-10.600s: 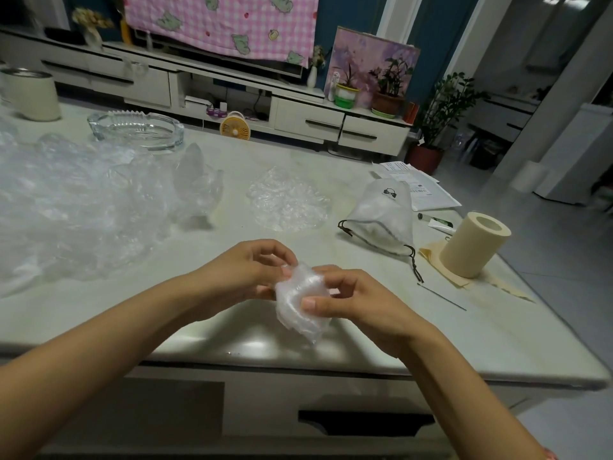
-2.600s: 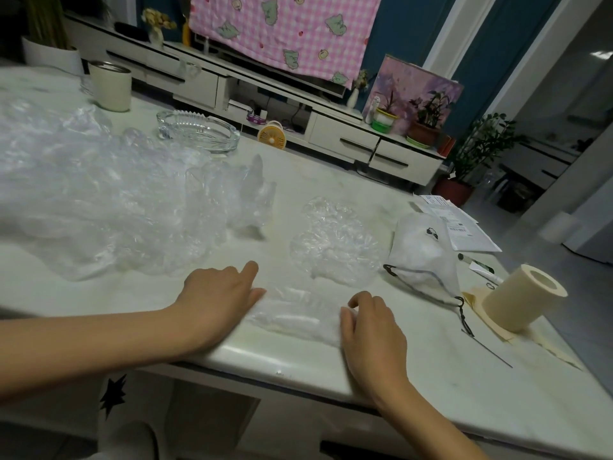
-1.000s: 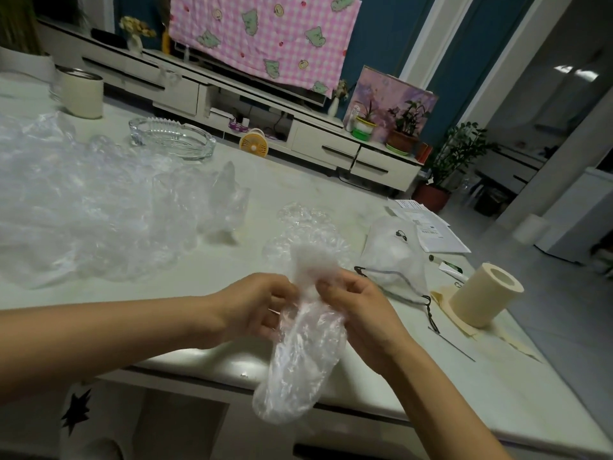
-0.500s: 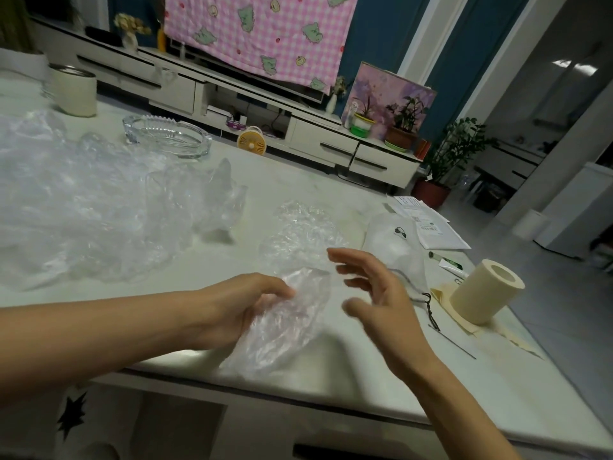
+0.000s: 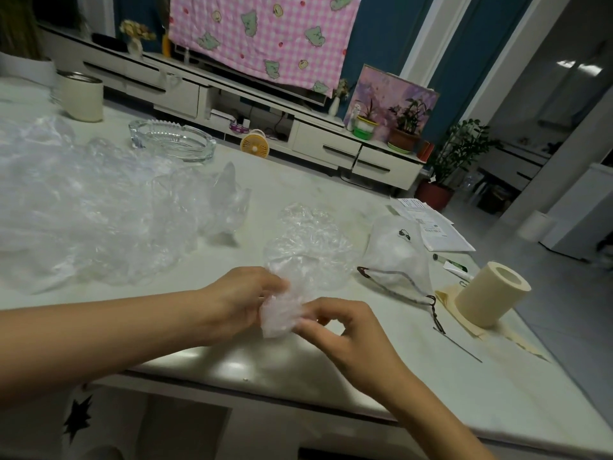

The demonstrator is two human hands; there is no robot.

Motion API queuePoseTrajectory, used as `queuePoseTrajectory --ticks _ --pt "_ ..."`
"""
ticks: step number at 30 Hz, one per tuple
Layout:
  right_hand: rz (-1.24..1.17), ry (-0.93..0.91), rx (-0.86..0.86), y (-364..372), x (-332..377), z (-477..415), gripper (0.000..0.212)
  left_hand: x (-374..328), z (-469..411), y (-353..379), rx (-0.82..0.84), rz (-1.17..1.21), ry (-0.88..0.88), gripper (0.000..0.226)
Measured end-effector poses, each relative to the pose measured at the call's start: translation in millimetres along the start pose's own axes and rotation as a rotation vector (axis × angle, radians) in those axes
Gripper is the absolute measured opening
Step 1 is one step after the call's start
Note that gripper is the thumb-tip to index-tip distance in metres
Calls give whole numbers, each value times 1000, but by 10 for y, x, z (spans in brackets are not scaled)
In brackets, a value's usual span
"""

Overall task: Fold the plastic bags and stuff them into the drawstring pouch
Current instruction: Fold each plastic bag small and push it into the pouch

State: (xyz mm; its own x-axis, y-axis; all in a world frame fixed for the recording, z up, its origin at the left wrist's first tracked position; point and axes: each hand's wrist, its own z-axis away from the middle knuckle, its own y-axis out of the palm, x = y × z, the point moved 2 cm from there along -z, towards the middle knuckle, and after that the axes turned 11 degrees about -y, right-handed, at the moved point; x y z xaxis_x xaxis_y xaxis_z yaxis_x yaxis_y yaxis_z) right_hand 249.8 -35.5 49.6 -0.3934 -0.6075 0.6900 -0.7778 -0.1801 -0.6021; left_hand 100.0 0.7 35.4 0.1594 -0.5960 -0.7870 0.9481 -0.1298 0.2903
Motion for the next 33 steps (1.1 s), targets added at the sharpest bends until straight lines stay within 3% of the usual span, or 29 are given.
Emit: queuePoseTrajectory --ticks 5,10,13,15,17,20,24,30,33 --pt "-202 254 -6 -55 -40 -46 15 -7 4 7 17 -230 166 43" --pt "-231 350 -61 -95 -38 -49 17 1 118 71 71 -486 234 60" --pt "-202 362 -65 -89 -22 -29 17 30 88 66 -30 -538 298 43" --pt "-153 351 -184 -112 -52 -30 10 10 107 73 -60 -455 303 26" --pt "-110 389 -290 -152 -118 -18 27 -28 124 66 -46 -399 292 20" --pt "-341 481 -204 -135 -181 -9 51 -33 128 76 13 -364 280 19" --pt "-636 503 -236 -117 -150 -17 22 19 132 152 43 -375 294 12" --pt "-909 616 -366 -92 -147 -22 54 -11 138 176 -1 -296 413 16" --pt "-914 586 -327 -155 -111 -24 41 -21 173 173 0 -303 476 18"
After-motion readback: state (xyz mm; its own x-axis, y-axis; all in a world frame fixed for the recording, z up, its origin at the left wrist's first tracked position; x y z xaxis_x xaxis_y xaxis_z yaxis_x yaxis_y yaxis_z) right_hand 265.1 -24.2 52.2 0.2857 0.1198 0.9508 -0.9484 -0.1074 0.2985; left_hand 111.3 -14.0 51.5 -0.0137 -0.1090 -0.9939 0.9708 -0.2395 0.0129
